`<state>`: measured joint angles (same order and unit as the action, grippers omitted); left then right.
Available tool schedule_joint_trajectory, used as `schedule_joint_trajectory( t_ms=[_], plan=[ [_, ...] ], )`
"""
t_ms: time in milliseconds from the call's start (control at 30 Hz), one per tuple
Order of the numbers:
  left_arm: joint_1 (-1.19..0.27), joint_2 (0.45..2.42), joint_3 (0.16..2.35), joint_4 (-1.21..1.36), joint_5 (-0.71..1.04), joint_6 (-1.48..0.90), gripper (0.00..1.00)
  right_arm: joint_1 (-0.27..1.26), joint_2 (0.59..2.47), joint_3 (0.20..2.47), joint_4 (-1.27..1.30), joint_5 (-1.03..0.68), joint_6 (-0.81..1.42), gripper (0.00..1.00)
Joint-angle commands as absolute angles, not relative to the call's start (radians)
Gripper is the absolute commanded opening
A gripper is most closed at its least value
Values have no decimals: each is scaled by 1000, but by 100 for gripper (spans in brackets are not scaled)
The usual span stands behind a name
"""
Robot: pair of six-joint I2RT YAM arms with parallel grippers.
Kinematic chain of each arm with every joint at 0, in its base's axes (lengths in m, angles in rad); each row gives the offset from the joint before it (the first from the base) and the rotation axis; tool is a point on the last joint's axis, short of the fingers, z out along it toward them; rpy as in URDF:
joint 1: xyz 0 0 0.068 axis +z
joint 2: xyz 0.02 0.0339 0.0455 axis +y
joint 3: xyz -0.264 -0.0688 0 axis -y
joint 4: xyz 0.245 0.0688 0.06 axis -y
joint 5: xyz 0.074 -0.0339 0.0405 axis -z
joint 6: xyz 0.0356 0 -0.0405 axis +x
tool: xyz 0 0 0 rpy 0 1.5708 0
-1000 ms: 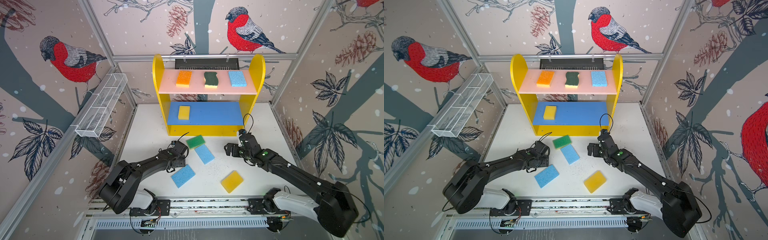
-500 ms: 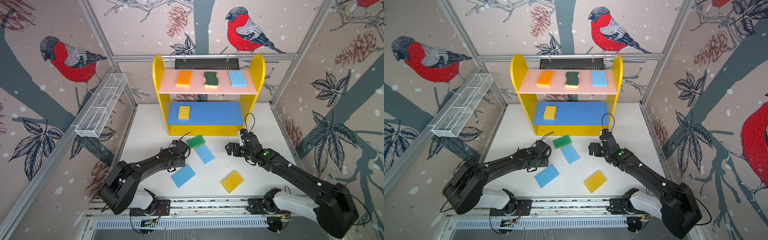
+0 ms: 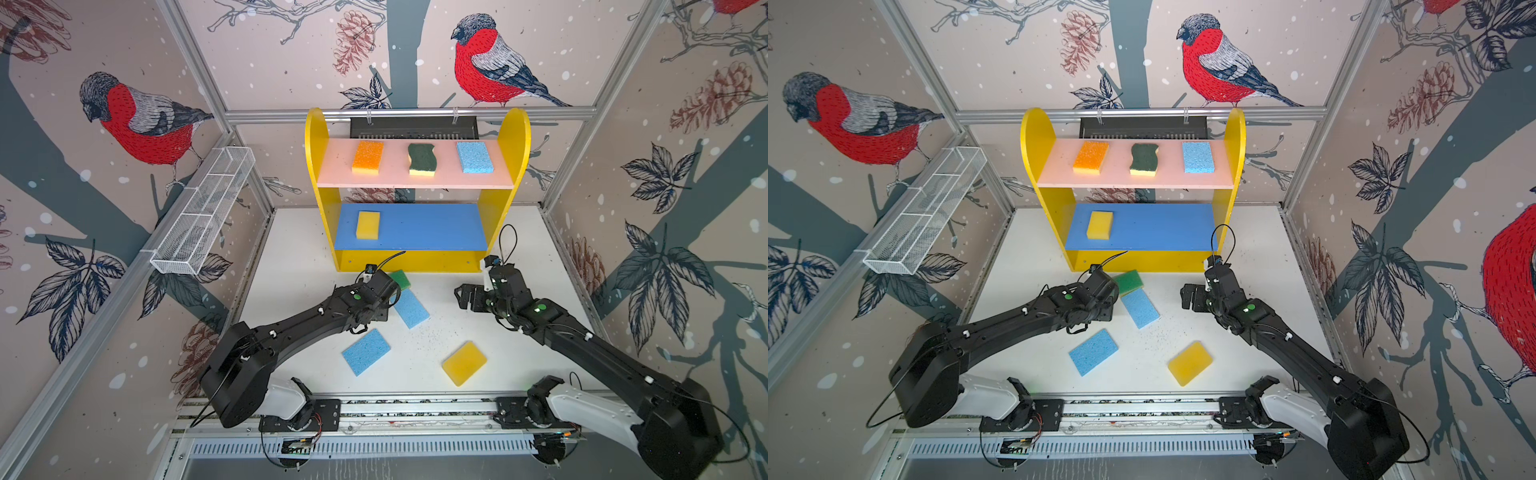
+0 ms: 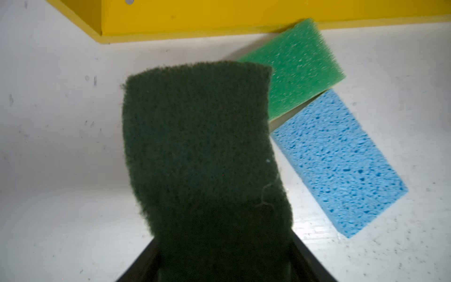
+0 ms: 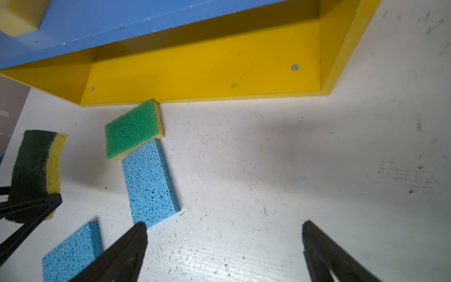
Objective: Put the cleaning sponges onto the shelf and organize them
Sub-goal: 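Lift the dark green sponge with the left gripper toward the blue shelf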
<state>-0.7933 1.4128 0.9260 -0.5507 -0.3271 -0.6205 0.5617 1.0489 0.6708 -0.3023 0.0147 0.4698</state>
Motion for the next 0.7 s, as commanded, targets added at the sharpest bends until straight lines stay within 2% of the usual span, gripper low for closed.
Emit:
schedule_joint_trajectory(
  t_ms=[0, 333, 667],
  plan=[
    [-817, 1419, 983, -589, -374, -610, 64, 554, 1035, 680, -311, 14, 452, 99],
    [-830, 1406, 1112, -507, -344, -580, 64, 537, 1007, 672, -318, 7, 444, 99],
    [-830, 1540, 1277, -471, -376, -505, 64, 507, 940, 670, -358, 27, 421, 99]
  ],
)
